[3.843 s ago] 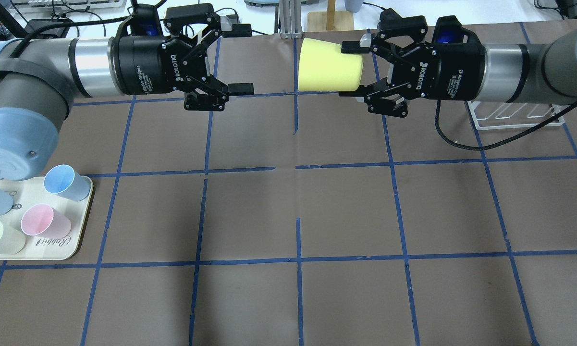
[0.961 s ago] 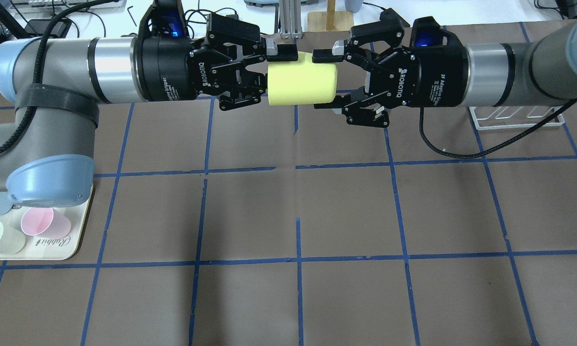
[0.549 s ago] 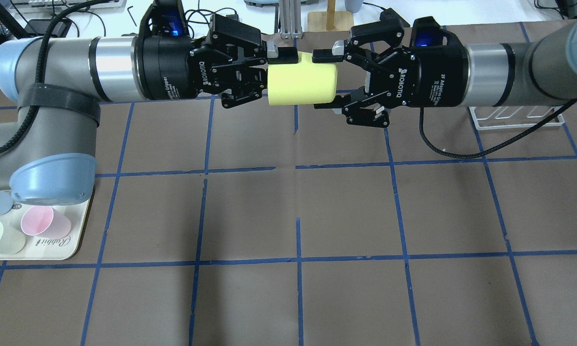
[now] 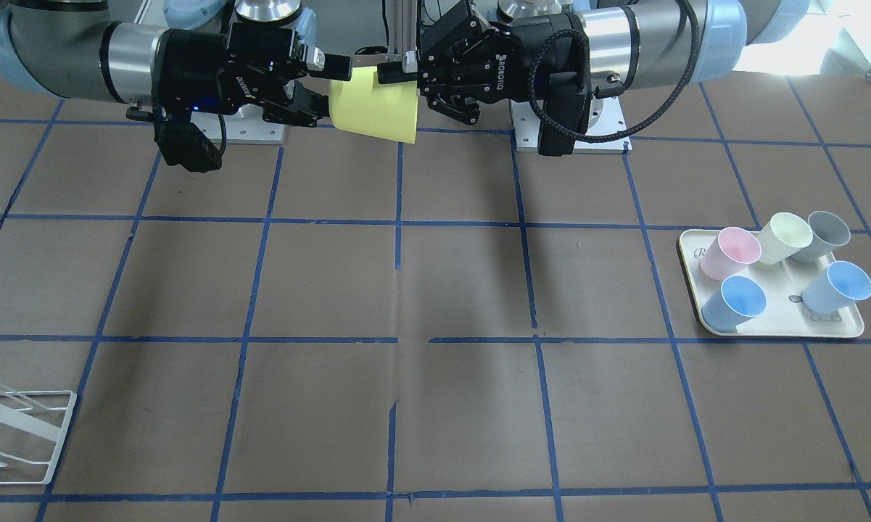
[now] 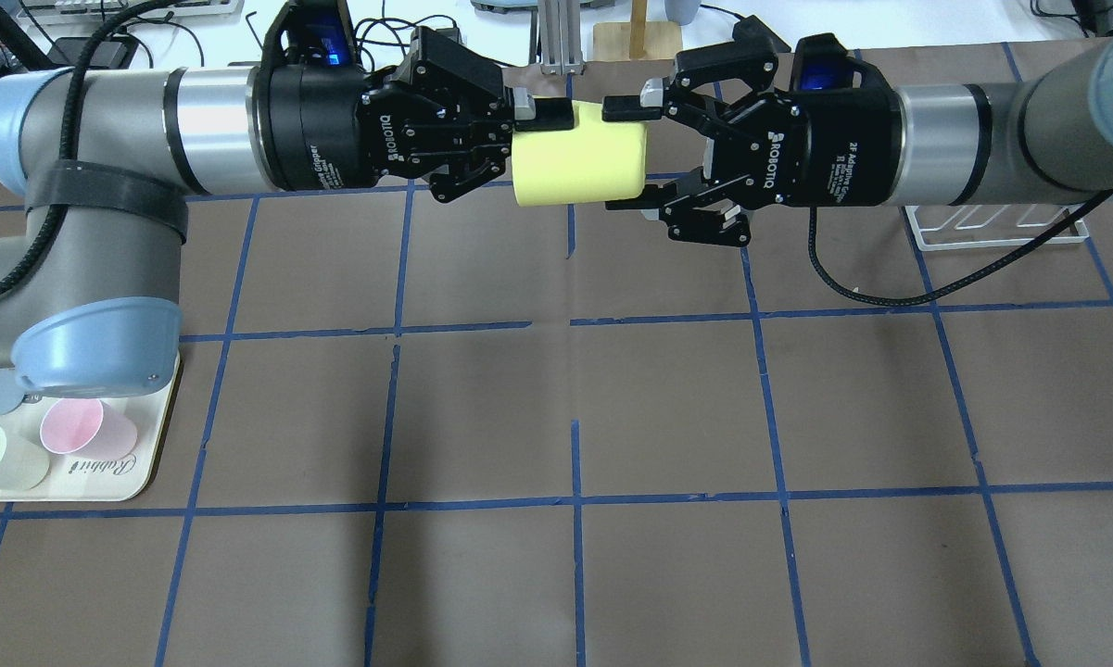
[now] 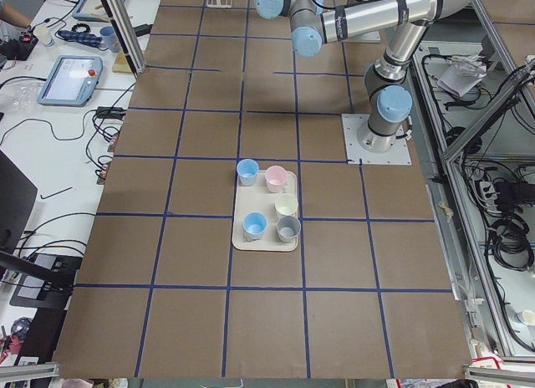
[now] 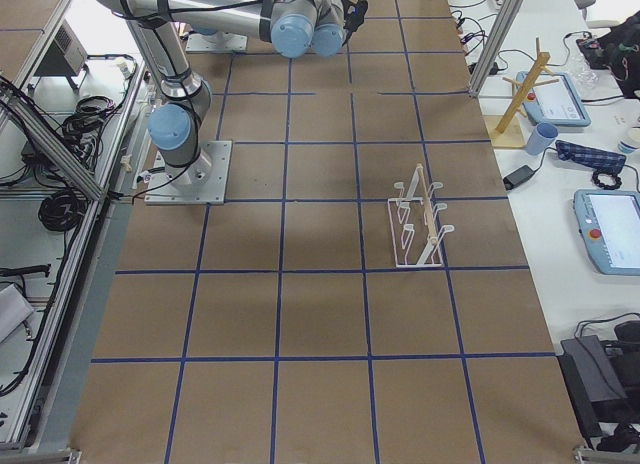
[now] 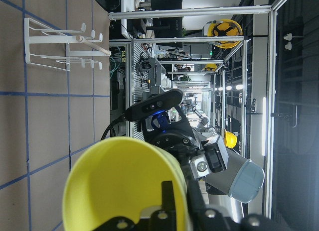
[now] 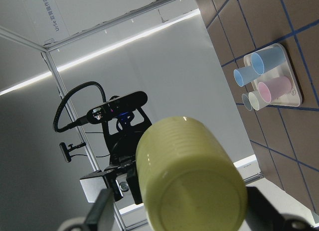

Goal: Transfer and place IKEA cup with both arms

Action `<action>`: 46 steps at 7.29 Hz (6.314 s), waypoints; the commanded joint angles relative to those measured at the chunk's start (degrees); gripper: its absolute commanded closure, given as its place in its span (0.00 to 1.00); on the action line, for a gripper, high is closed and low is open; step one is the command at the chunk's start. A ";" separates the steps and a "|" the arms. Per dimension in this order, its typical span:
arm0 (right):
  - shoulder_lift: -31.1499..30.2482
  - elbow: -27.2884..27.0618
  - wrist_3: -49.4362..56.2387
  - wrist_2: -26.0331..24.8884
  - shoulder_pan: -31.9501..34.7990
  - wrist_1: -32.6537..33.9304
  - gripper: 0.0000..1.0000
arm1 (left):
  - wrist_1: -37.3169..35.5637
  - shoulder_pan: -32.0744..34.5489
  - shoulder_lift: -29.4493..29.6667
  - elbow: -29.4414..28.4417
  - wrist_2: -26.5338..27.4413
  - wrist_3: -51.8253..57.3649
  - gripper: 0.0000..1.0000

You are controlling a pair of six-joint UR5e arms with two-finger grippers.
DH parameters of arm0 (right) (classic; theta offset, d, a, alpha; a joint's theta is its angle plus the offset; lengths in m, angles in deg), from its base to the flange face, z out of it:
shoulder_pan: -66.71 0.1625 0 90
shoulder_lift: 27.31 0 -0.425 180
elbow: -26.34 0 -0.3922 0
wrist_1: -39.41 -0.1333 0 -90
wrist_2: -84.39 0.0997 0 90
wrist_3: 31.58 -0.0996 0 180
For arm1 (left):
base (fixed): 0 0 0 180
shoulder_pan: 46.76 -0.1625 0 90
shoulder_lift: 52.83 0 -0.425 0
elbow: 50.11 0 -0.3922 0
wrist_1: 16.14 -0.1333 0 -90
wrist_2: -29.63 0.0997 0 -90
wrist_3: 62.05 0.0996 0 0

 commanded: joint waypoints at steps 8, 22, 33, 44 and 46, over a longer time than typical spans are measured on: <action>0.36 2.61 -1.17 -23.97 -16.26 1.40 0.00 | -1.24 -0.79 -3.59 -3.71 23.81 -6.00 1.00; -8.77 -2.37 -52.50 -84.93 8.93 52.87 0.00 | 9.34 -39.72 17.99 -13.56 80.31 63.44 1.00; -9.04 -1.08 -41.68 -82.29 4.54 50.18 0.00 | 5.41 -42.09 21.64 -9.52 81.81 59.13 0.00; -9.31 -0.11 -42.39 -82.12 4.89 50.53 0.00 | 32.60 2.73 4.84 -26.93 81.99 12.45 0.00; -9.31 -0.11 -42.39 -82.12 4.89 50.53 0.00 | 32.51 2.81 4.85 -26.15 81.90 12.80 0.00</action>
